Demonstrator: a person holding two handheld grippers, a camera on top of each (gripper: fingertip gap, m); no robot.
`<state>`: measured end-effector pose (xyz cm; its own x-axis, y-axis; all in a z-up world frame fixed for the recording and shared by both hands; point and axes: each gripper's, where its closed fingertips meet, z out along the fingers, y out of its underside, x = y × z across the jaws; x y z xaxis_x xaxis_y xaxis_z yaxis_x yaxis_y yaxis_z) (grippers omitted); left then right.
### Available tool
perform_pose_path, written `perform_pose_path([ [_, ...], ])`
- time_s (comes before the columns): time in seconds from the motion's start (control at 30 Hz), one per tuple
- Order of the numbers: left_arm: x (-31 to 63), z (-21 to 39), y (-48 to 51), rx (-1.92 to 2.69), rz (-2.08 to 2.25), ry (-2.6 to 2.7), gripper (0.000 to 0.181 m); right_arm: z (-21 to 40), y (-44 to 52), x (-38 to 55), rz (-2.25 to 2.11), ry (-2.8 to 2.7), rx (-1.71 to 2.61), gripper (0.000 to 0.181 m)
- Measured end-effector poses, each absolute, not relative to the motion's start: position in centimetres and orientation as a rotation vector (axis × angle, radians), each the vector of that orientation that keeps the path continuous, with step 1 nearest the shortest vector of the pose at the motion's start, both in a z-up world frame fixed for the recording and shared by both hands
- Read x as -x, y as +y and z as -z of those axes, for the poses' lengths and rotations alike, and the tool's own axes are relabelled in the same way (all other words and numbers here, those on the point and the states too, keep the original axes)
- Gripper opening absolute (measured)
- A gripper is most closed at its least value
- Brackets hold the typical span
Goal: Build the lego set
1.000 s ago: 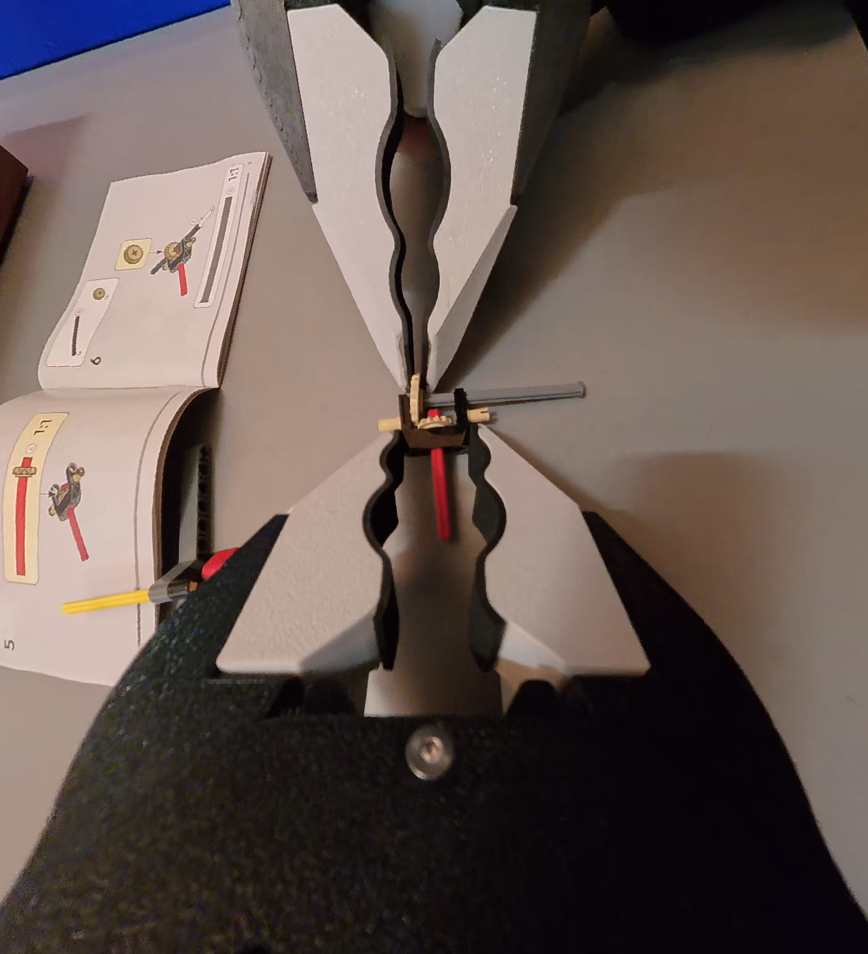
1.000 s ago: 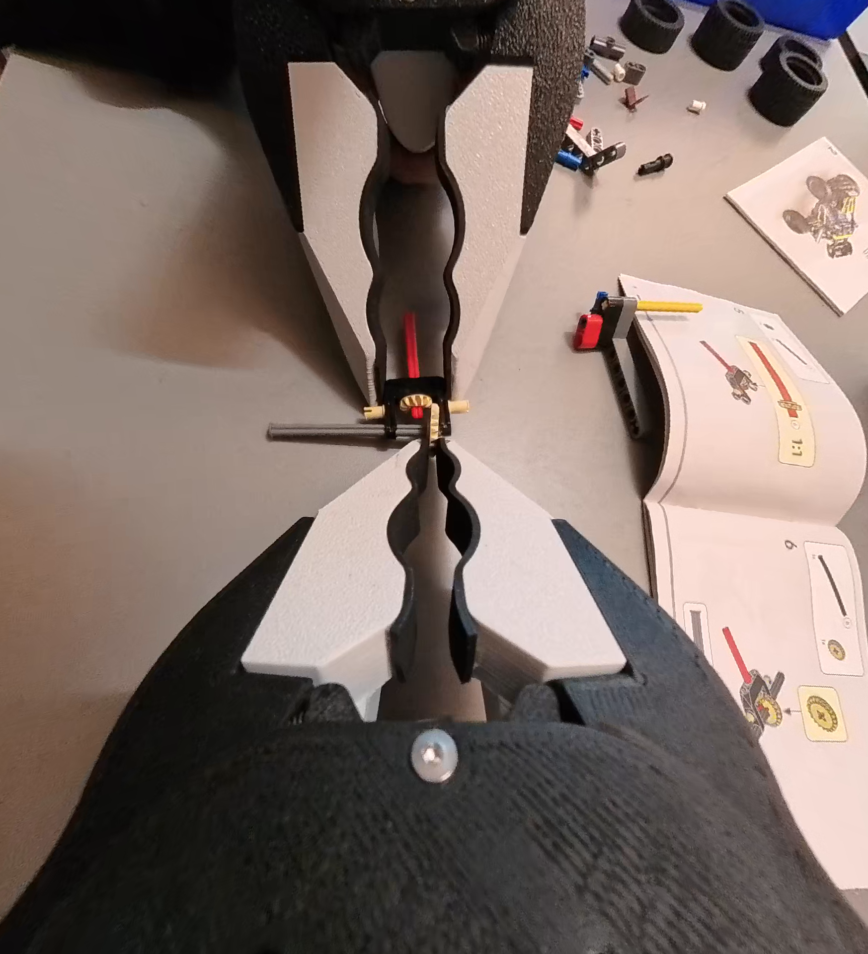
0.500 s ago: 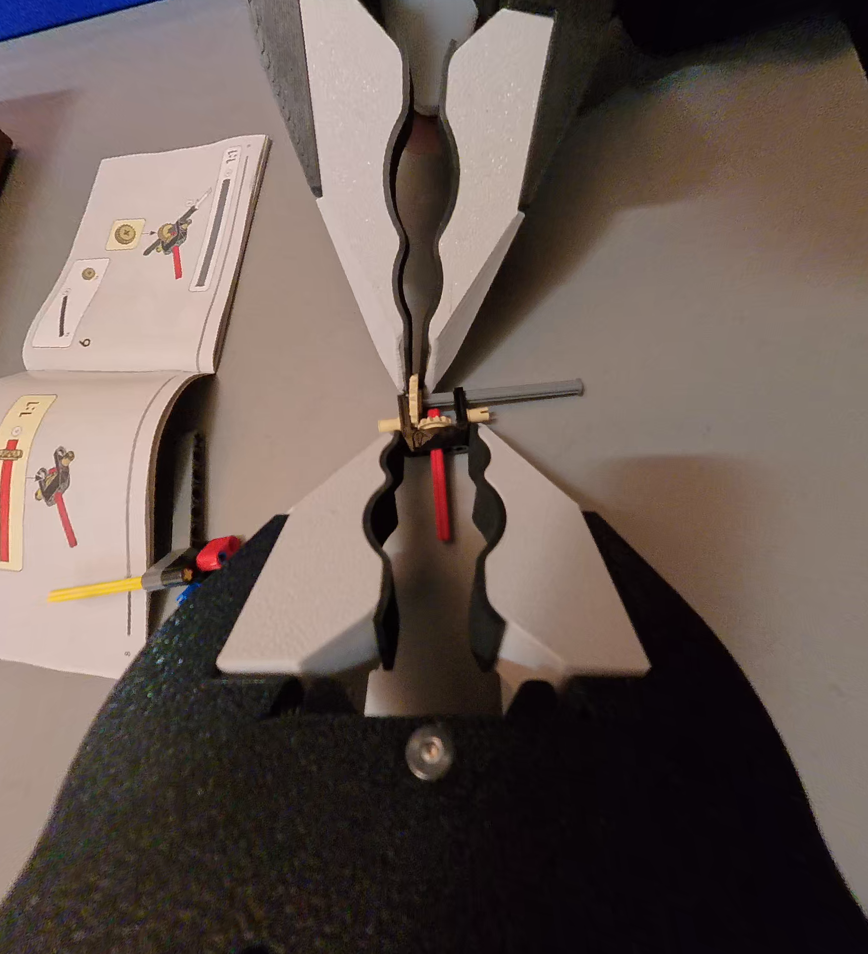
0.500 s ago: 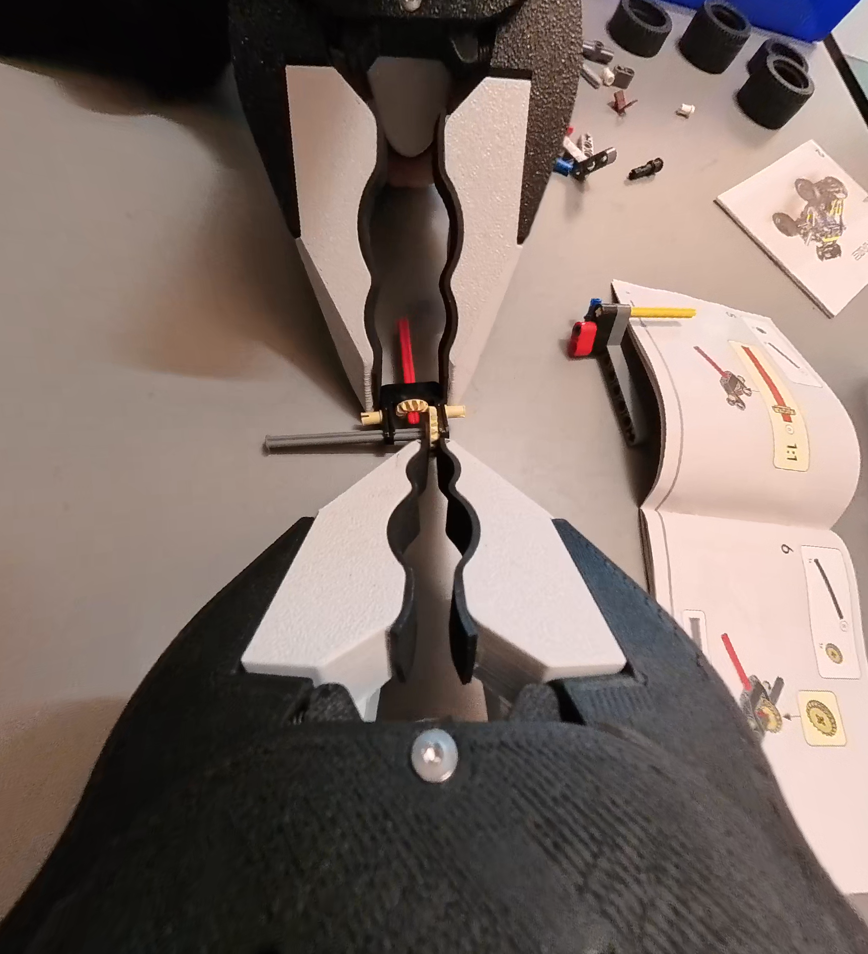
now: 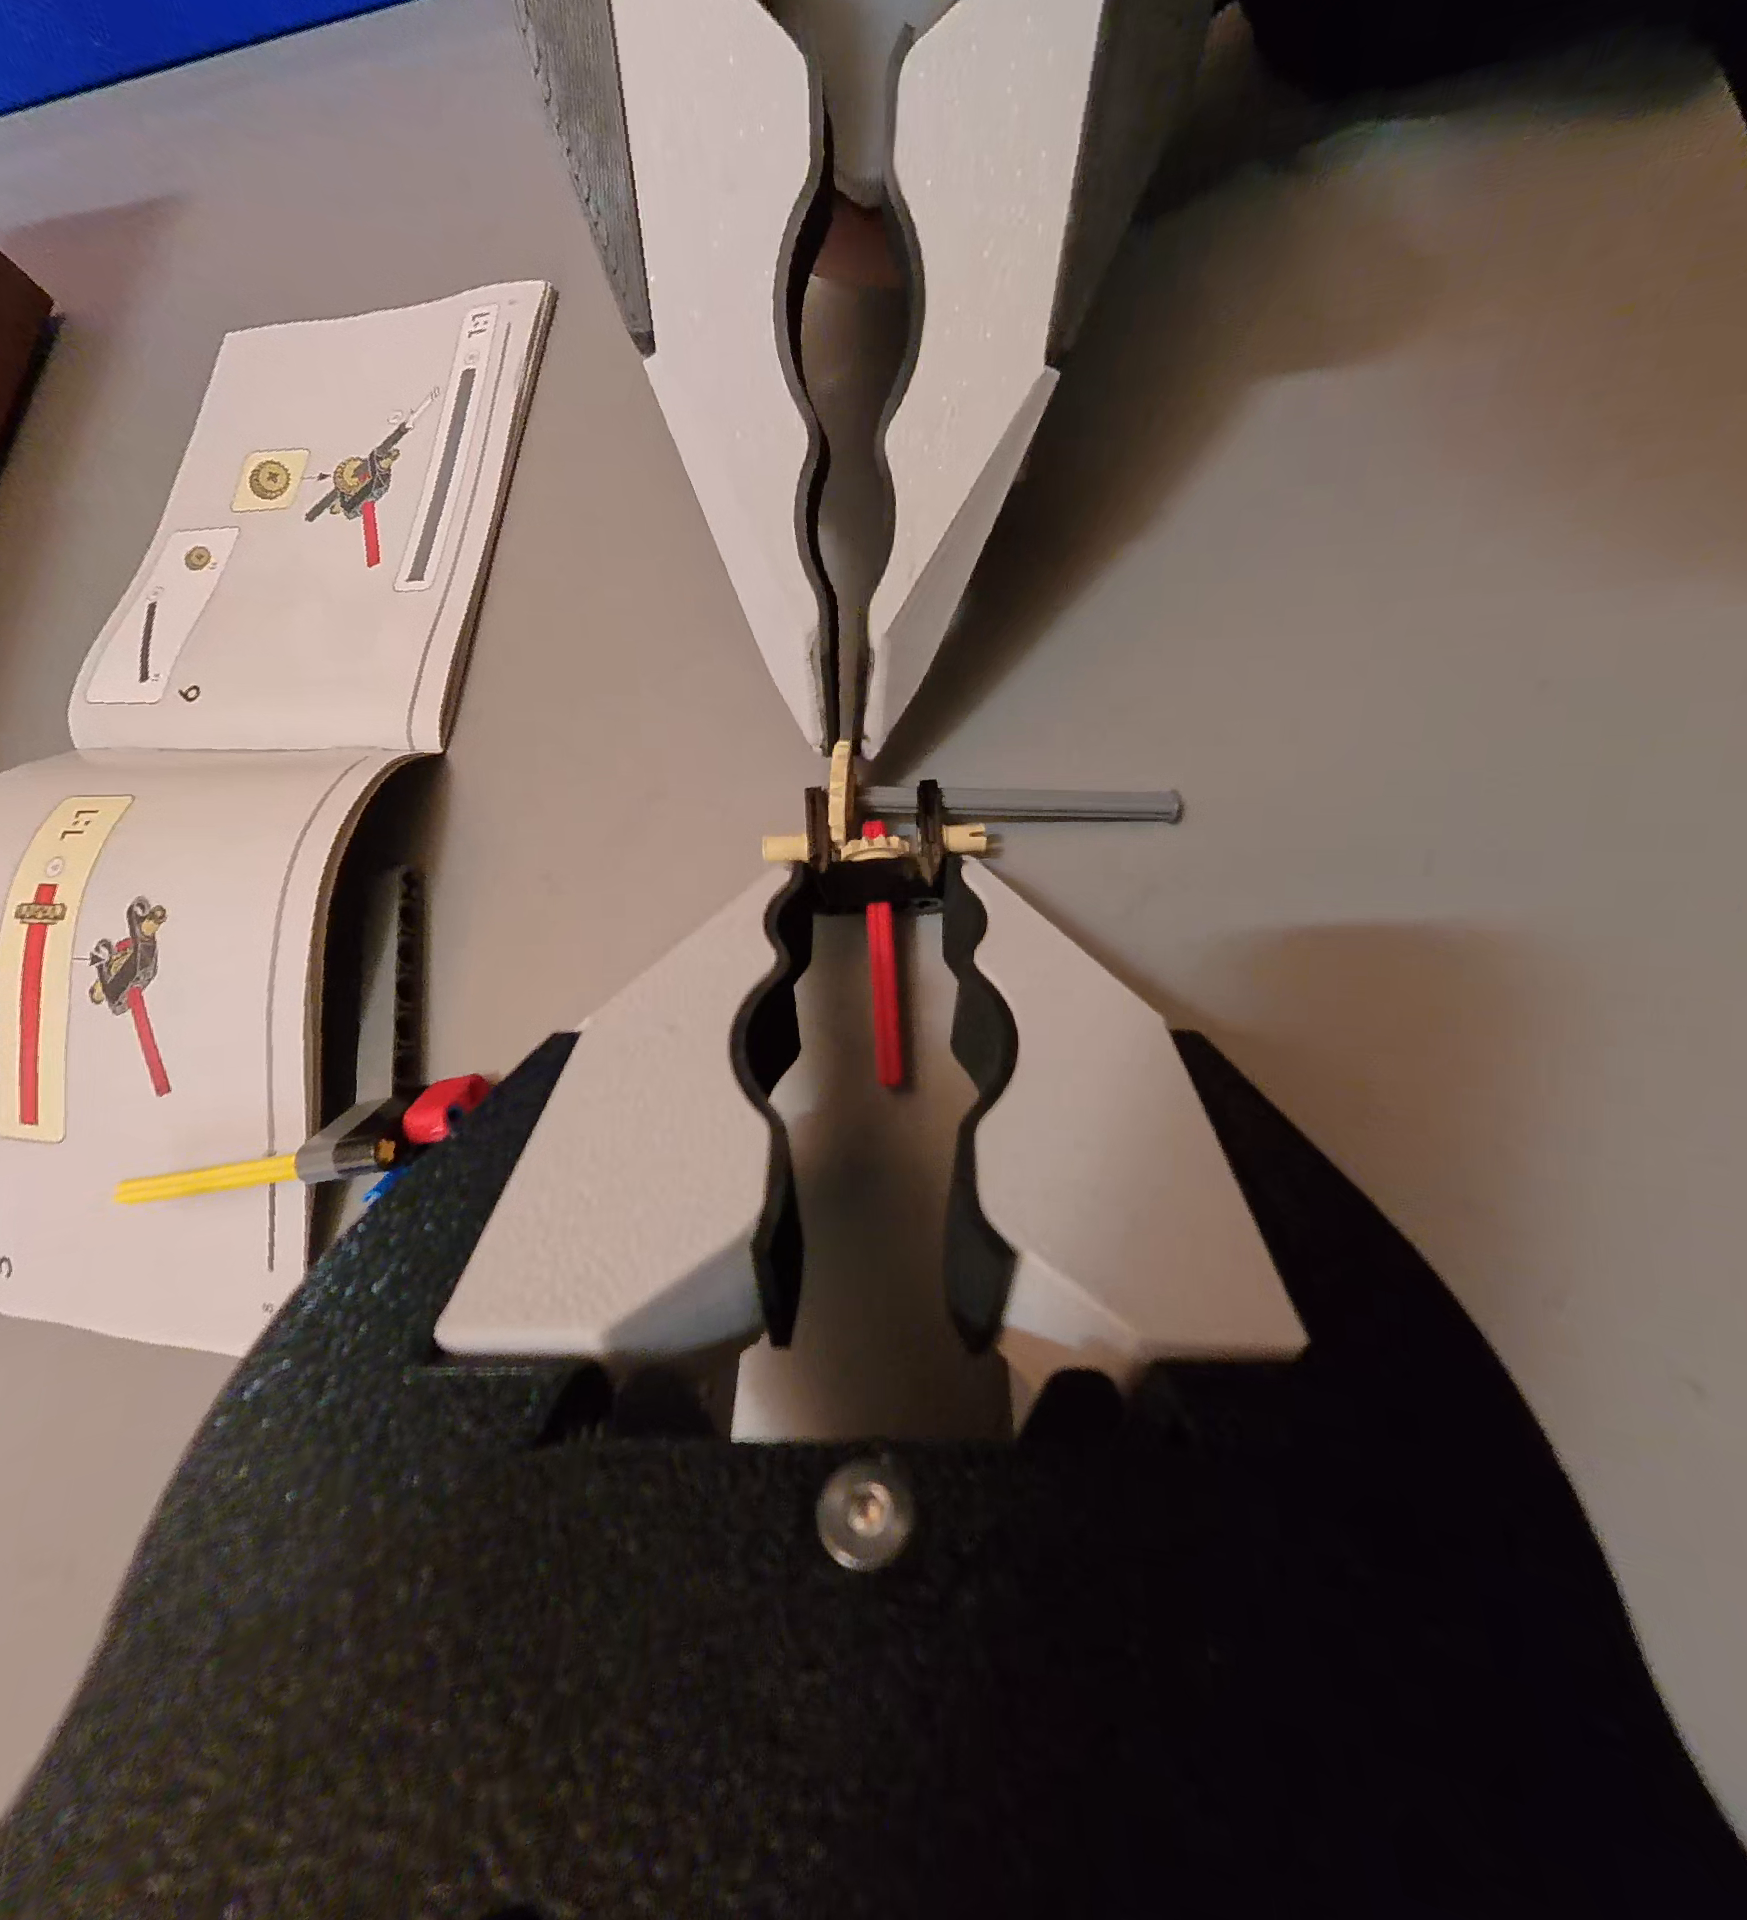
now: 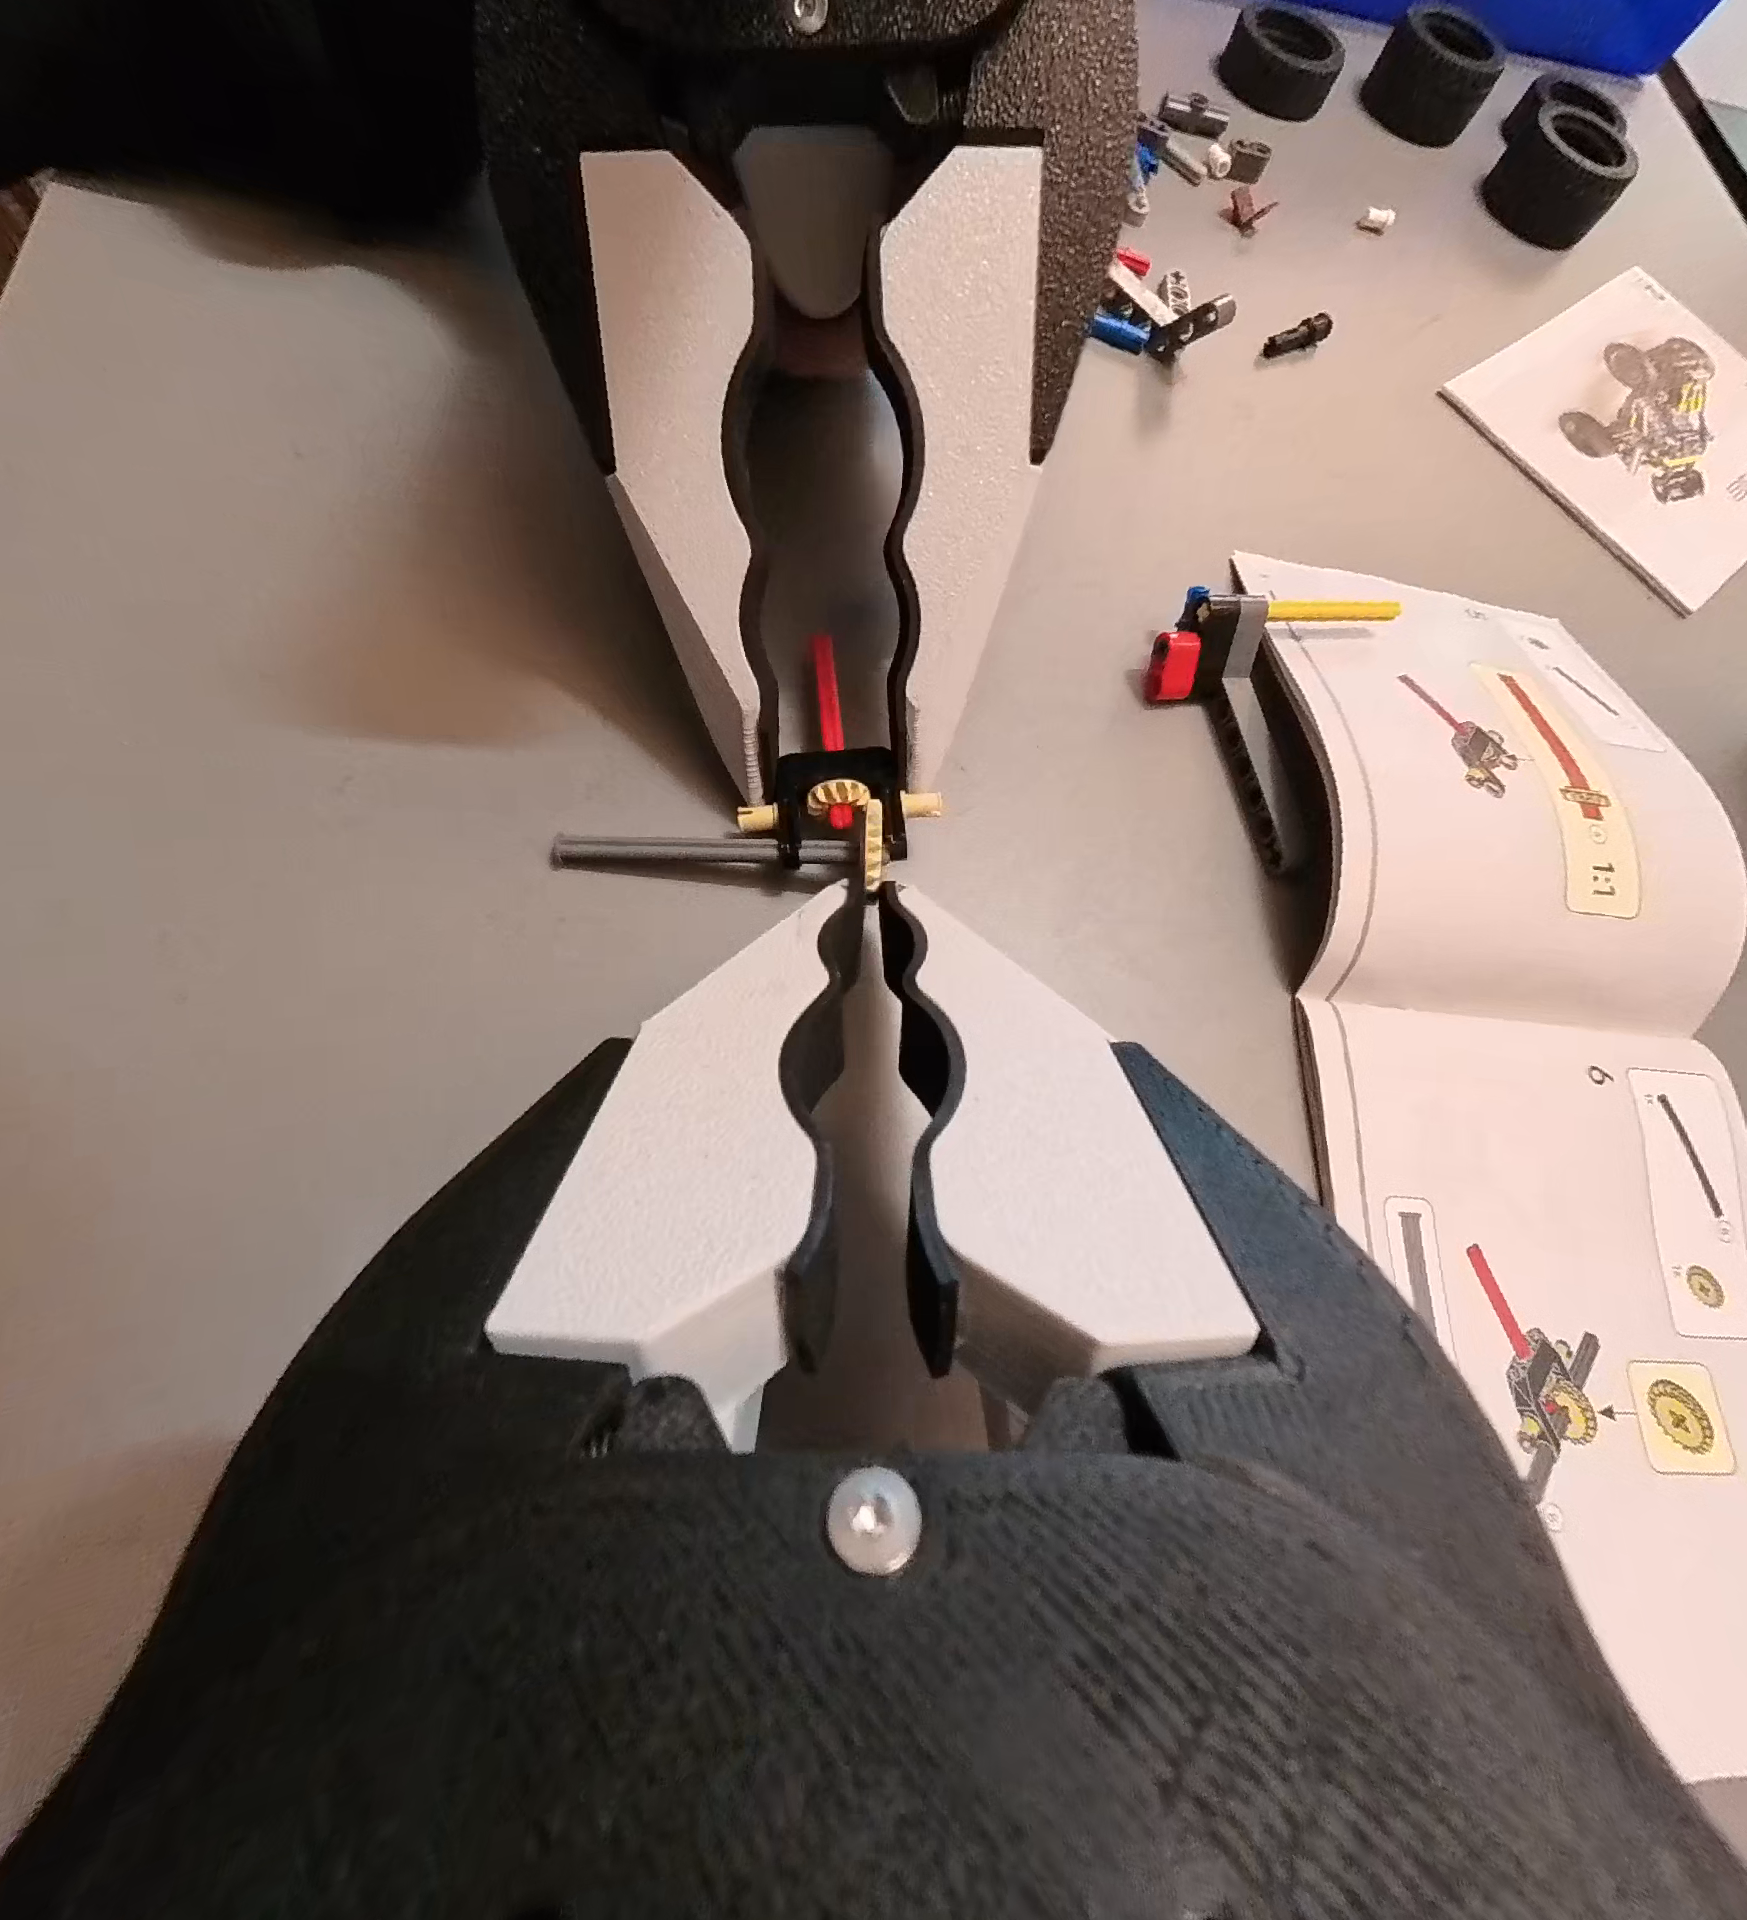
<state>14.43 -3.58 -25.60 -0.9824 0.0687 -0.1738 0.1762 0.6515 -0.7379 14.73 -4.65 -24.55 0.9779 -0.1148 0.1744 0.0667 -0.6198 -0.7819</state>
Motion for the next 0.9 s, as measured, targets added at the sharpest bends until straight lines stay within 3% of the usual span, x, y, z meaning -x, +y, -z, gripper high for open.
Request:
perform_pose_path([
  [0.03,-14.43,25.6,-3.58,-0.204,1.243,2.736,0.023,24.62,-4.65,-14.74,0.249,0.039,2.23,0.0],
  [0.9,-14.44,25.76,-3.43,-0.171,1.243,2.787,0.023,24.67,-4.03,-15.13,0.267,0.002,2.236,0.0],
])
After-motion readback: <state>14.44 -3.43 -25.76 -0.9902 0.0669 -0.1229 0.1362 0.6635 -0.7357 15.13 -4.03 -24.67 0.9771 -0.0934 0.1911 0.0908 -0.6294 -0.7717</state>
